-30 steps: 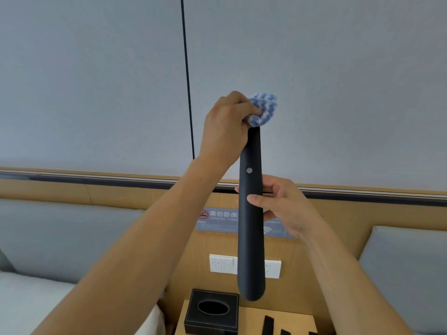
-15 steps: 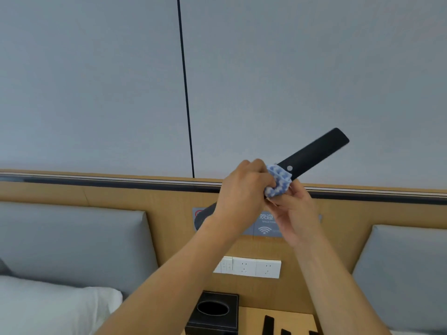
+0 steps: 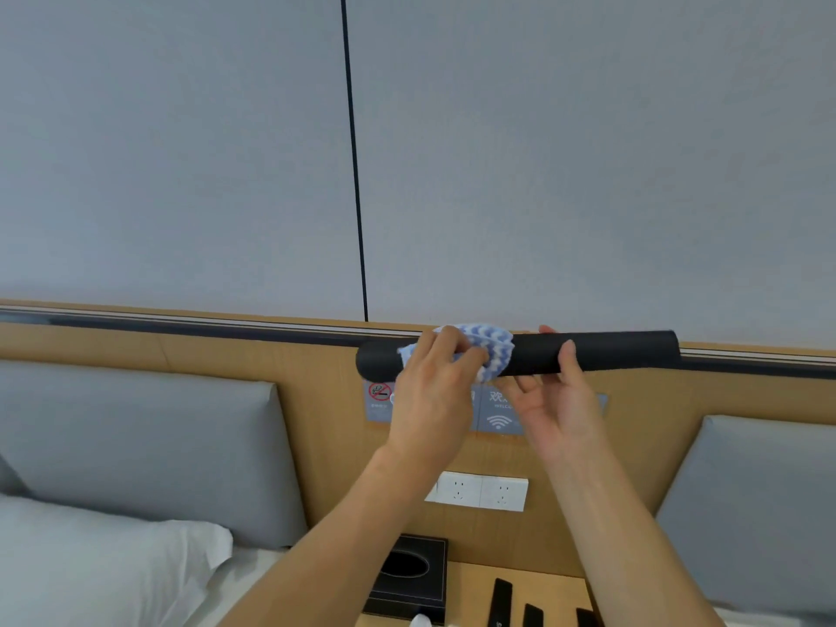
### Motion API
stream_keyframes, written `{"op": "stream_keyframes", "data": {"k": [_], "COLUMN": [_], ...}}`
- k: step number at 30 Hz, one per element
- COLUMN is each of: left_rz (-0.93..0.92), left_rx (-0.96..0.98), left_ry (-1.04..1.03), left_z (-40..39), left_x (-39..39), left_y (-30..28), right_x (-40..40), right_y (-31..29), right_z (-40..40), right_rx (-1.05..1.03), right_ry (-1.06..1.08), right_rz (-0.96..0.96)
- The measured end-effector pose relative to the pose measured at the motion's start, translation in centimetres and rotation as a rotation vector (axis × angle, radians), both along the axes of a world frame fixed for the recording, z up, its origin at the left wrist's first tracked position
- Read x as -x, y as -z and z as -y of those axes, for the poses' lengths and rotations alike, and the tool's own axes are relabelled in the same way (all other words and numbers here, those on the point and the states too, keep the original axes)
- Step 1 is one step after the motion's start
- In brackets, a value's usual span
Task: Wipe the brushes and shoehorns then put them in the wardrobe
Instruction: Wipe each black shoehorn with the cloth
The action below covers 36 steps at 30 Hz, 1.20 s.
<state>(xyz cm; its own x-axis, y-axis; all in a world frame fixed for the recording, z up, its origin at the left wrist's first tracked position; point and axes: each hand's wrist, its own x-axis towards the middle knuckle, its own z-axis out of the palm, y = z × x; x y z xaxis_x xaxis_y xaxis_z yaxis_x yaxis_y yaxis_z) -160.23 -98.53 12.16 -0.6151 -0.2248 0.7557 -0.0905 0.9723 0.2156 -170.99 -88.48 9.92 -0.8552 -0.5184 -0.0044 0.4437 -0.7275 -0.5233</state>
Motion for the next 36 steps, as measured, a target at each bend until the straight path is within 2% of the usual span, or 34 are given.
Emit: {"op": "stream_keyframes", "data": {"k": [3, 9, 17, 26, 30, 36], "left_rz": [-0.031, -0.128, -0.139, -0.029, 0.049, 0.120], "left_rx": [-0.036, -0.241, -0.399, -0.342, -0.294, -0.382], "left_ry": [-0.004, -0.120, -0.248, 0.022, 0.125, 0.259], "left_z": [1.4, 5.8, 7.6, 0.8, -0.7, -1.9], "left_x": [-0.5, -0.8, -0.7, 1.8, 2.5, 3.2], "left_y": [0.4, -0.2, 0.5, 1.2, 1.6, 2.8], "right_x": [0.2, 0.3, -0.2, -0.5, -0.4, 0.0], "right_y": [0.1, -0.2, 0.2, 1.2, 2.3, 4.0], "right_z": [-0.3, -0.8, 0.0, 0.8, -0.6, -4.2], "right_rx": [0.053, 0.106, 0.084, -0.111, -0.133, -0.313], "right_ry": [0.047, 0.057, 0.032, 0.024, -0.020, -0.047], "right_rz": [0.002, 0.007, -0.069, -0.141, -0.132, -0.344]}}
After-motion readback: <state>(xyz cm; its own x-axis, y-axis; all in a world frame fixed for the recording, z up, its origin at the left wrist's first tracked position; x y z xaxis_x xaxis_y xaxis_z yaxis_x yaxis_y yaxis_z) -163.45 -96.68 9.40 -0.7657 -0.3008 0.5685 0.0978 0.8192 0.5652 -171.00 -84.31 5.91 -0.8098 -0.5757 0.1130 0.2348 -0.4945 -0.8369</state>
